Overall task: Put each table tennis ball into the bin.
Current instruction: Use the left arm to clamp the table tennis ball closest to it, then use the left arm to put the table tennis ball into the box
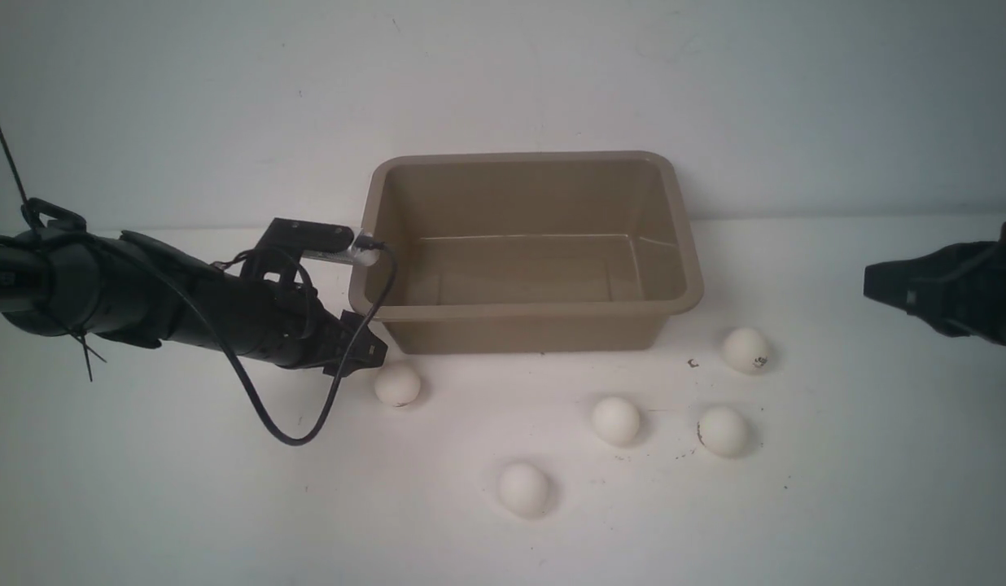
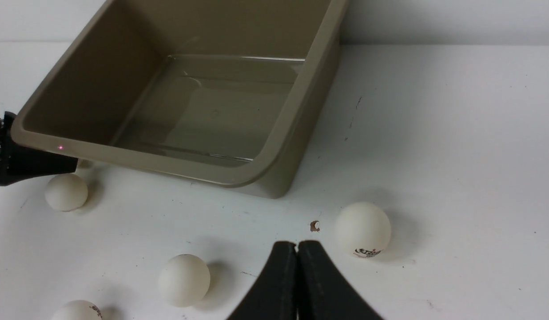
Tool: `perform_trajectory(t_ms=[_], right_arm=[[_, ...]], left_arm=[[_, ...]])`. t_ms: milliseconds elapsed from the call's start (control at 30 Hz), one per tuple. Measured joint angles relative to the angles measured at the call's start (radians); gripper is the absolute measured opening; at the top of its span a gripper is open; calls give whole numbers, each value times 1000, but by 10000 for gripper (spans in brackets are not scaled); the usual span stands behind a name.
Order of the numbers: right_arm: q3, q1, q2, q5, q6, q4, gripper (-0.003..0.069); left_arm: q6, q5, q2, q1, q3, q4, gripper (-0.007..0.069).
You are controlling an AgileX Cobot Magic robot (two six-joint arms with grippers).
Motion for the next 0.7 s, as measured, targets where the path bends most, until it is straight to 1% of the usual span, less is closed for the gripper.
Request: perform_trajectory(t_ms=[33,133,233,333,367,400,467,567,633,700], right_arm=[[0,0,0,0,0,0,-10],[0,0,0,0,0,0,-10],[0,0,0,0,0,0,-10],[0,0,0,0,0,0,-10],[0,0,0,0,0,0,-10],[0,0,0,0,0,0,-10],[0,0,0,2,0,0,-10],[0,0,0,4,0,0,-10],[0,0,0,4,0,0,-10],[0,0,0,4,0,0,-10]], left_arm=[[0,-5,1,-2,0,-3,350],[-14,-7,-1,2,2,-8,353],[-77,3,-22,32,19,12,353],[-170,29,-83,83,45,68,353],[-176,32,-89,83,45,72,353],[-210,55,-141,106,54,104,353],[-213,86,-212,106,54,110,353],[-175,83,-287,42,23,101,353],[-142,34,-297,-14,-17,89,353],[-110,-36,-269,-99,-78,79,353]])
